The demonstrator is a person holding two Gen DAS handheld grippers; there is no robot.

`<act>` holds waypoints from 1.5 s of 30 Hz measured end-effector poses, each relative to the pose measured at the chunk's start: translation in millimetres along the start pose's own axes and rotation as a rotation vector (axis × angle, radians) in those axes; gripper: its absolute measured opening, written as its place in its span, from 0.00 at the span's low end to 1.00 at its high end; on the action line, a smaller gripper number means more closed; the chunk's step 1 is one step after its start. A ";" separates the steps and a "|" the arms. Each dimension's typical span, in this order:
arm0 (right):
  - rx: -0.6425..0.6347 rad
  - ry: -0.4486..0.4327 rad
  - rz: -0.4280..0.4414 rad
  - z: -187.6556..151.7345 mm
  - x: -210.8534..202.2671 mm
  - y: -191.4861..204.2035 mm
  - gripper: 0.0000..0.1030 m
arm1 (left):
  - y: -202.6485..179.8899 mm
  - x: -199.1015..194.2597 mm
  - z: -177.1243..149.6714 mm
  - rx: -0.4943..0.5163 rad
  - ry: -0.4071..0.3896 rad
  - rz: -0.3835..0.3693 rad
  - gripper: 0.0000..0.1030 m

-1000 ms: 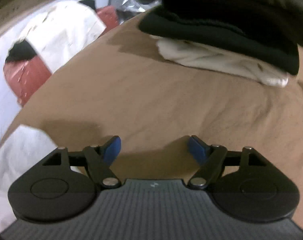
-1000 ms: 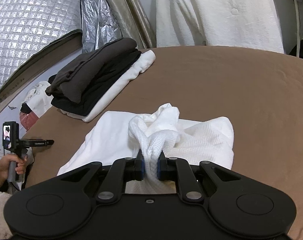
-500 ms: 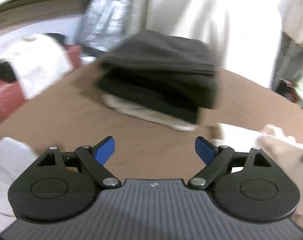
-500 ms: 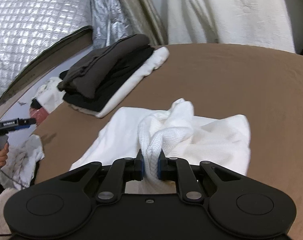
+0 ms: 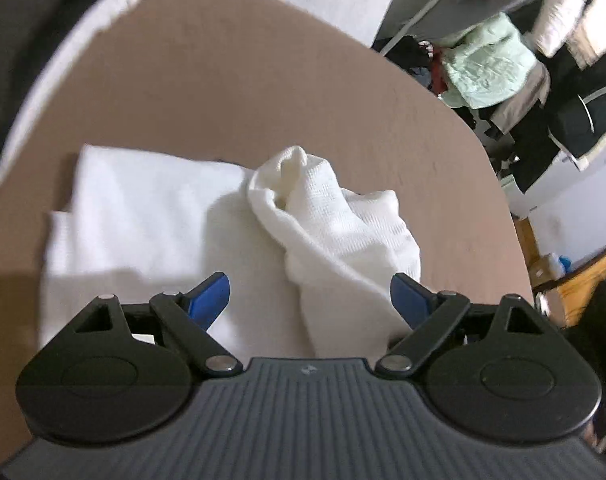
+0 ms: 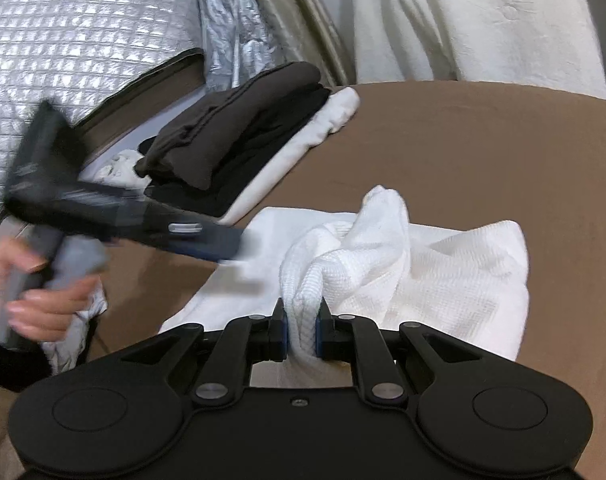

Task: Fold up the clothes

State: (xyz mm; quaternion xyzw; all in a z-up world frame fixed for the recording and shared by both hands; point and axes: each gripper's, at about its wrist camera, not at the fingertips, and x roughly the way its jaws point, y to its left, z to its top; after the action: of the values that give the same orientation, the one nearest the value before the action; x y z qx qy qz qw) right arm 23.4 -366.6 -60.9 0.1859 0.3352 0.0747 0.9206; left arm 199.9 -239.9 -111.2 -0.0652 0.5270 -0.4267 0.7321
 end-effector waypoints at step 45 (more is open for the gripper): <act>-0.212 0.207 0.093 -46.3 49.9 71.7 0.69 | 101.6 -5.5 -15.0 -0.170 0.010 -0.075 0.56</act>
State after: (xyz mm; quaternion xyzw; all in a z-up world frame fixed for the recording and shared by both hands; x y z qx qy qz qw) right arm 30.8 -274.0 -94.9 0.0943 0.4094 0.1709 0.8912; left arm 243.6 -167.0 -169.2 -0.1447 0.5624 -0.4078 0.7046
